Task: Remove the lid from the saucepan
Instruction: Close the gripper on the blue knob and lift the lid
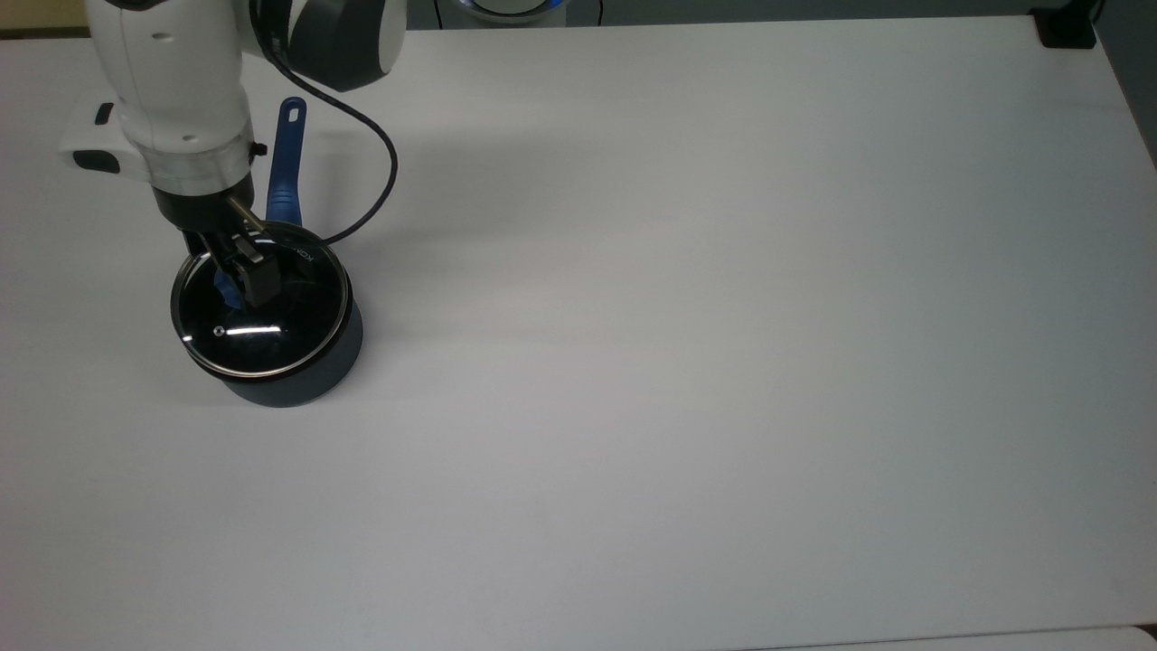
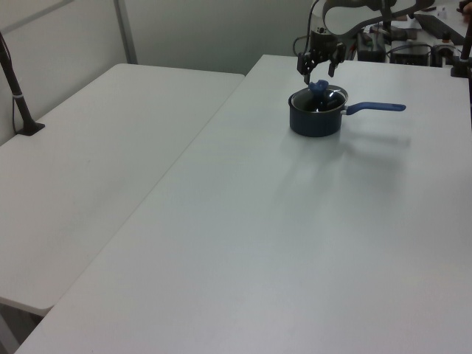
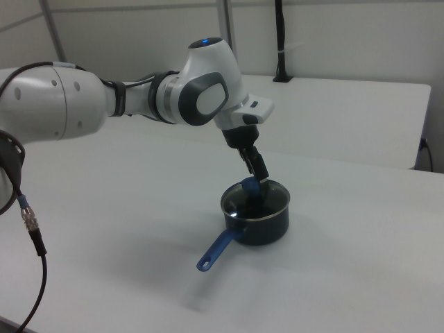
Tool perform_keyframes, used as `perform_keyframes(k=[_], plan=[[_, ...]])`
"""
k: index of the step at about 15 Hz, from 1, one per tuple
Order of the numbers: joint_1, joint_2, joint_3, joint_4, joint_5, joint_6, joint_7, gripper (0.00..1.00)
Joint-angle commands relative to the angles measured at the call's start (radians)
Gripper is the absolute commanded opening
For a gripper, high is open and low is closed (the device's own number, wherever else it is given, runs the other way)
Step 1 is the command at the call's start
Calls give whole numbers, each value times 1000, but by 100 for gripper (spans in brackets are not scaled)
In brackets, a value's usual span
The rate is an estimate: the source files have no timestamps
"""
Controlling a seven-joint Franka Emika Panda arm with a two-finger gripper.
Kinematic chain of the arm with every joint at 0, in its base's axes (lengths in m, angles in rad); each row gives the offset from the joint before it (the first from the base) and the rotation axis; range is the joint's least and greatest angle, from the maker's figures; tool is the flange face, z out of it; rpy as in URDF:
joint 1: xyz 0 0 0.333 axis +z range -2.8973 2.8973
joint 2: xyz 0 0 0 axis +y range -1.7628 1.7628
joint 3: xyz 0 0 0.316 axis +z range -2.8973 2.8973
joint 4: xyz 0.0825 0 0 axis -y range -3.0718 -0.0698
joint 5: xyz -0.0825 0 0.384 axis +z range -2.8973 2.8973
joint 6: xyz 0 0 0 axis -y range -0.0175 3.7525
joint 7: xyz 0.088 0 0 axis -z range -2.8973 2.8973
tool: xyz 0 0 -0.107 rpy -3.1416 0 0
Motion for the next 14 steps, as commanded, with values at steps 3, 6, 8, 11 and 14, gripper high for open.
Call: perform_keyframes(k=[3,6,8,11,14], plan=[[9,-3,0,-4,-20,7,15,87],[15,0,1,-7,-20,10,18,92],[18,11,3,-7,-21,9,19,93],[18,19,4,-9,-23,9,18,94],[19,19,4,-7,-23,9,18,94]])
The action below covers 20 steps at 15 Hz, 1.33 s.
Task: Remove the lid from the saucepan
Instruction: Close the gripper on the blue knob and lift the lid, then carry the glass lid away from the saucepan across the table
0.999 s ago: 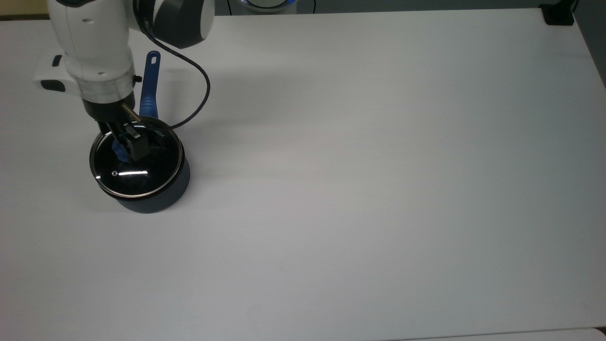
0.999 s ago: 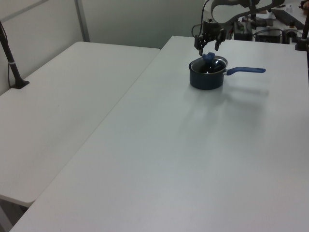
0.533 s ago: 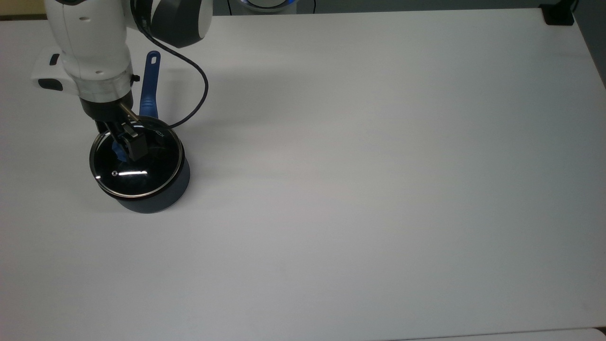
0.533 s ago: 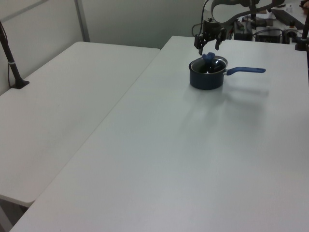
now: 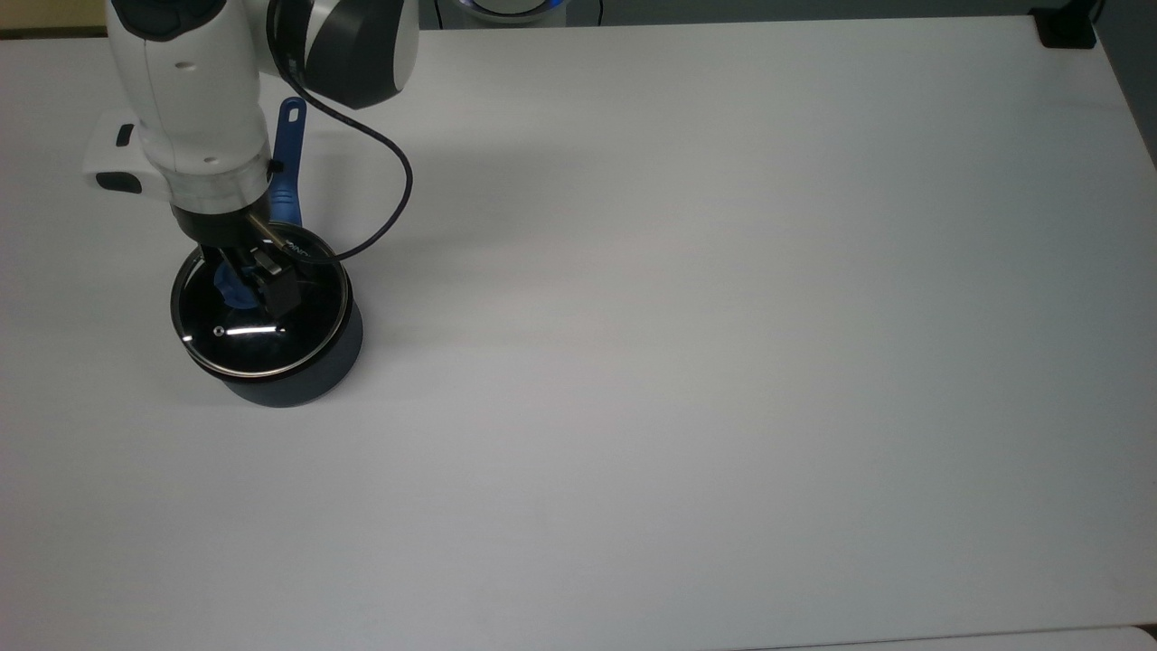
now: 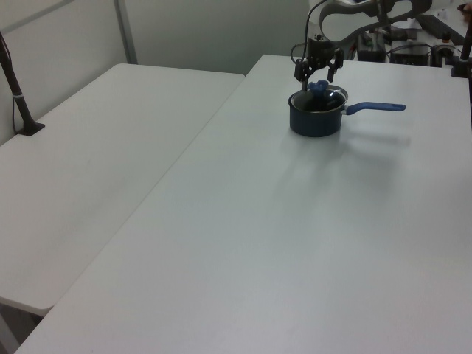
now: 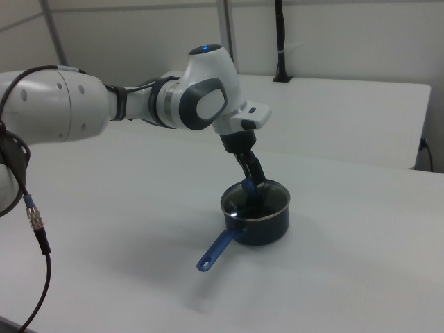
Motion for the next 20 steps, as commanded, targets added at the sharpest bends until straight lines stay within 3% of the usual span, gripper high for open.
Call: perform_keyframes(k=[1,10,13,20], plan=[[8,-5,-1,-5,-22,9,19,93],[6,-8,-1,-2,-22,4,12,44],[2,-28,-2,0,-21,-2,9,39],[2,-97,-4,0,-4,-62,-16,39]])
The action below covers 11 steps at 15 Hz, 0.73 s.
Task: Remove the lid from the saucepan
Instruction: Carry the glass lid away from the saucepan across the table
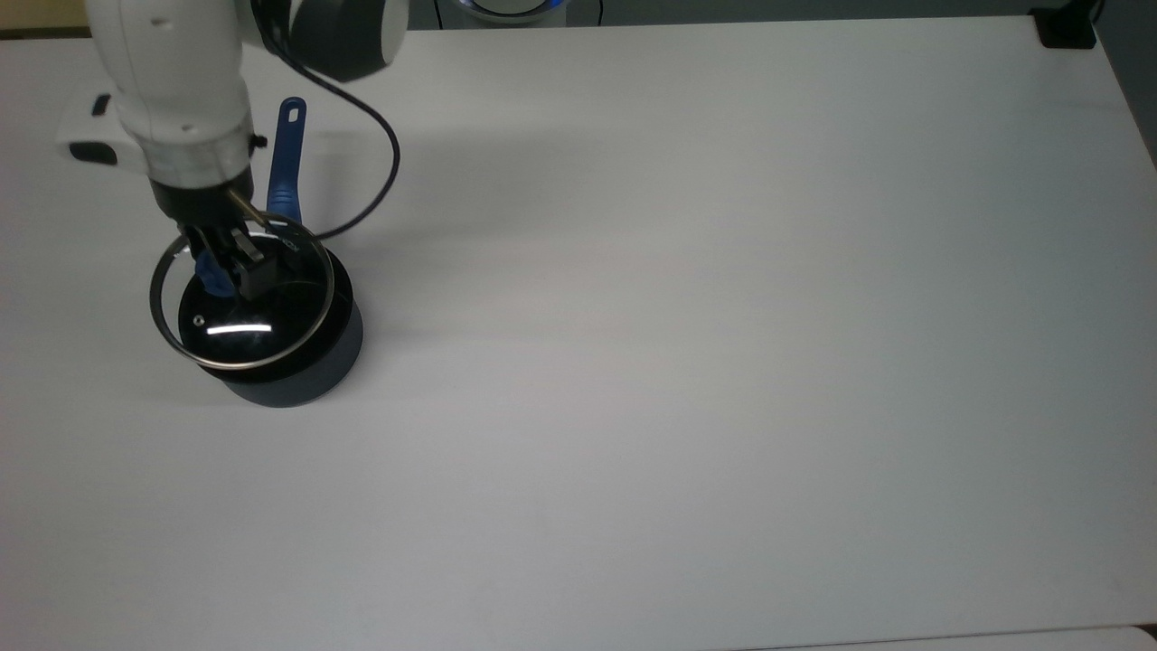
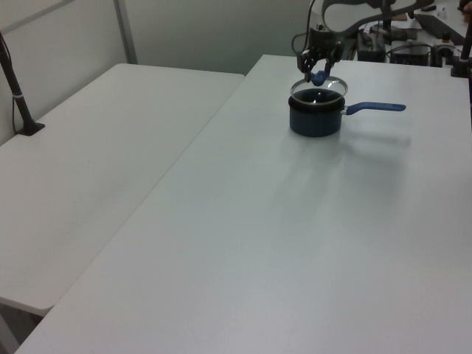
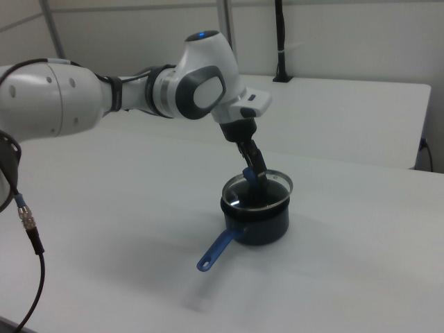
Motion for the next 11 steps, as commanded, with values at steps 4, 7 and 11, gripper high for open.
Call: perform_keyframes(k=[4,7,11], plan=[[45,-75,5,-18,0,-81,-15,39],[80,-83,5,-16,6,-66,-19,39],[143,-130,7,-42,44,-107,-62,39]])
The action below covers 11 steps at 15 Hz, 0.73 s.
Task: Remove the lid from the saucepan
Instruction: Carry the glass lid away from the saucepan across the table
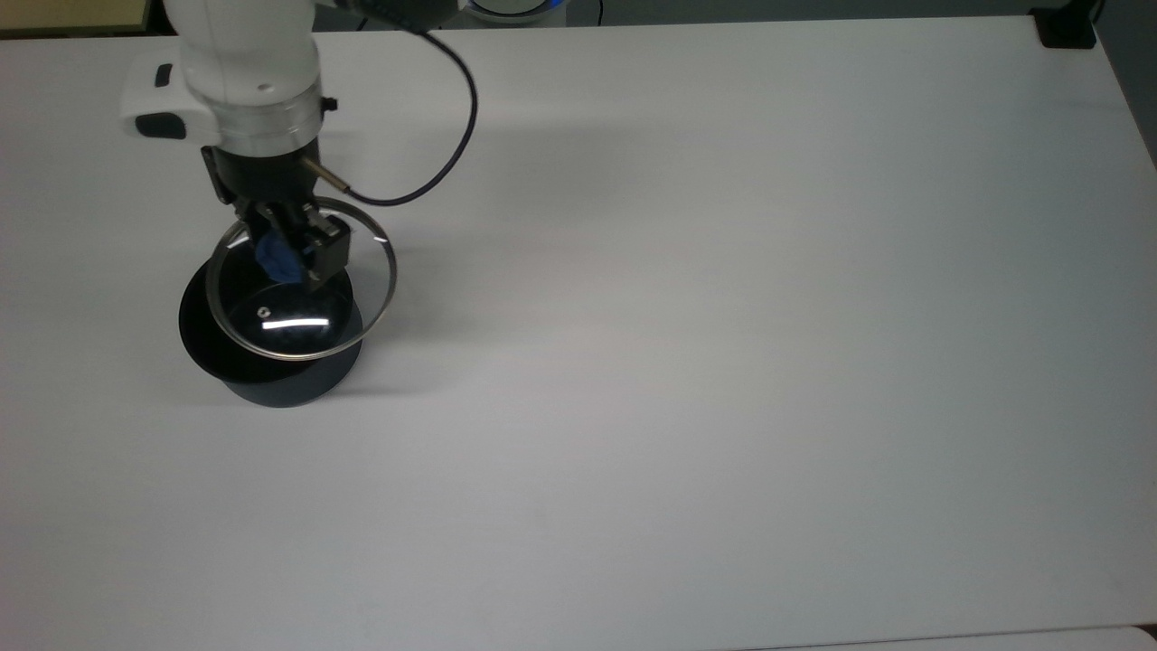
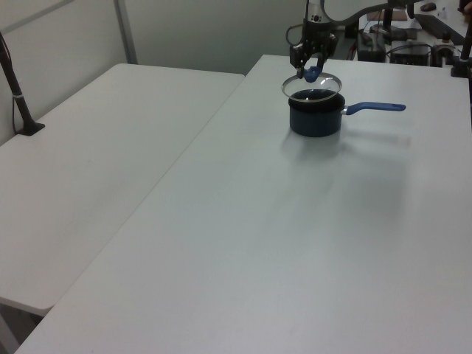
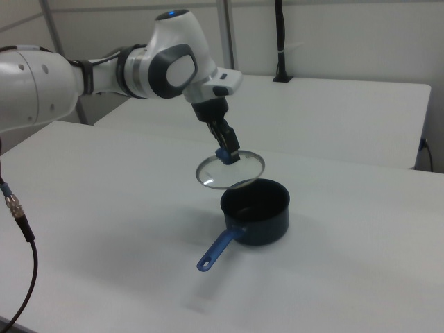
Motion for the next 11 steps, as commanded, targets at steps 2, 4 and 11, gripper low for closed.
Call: perform_keyframes(k=[2,4,11], plan=[[81,-65,-6,-51,35,-50,-42,39],[108,-67,-6,-55,36,-58,-42,39],[191,-139,-6,-176,38,-76,-97,39]])
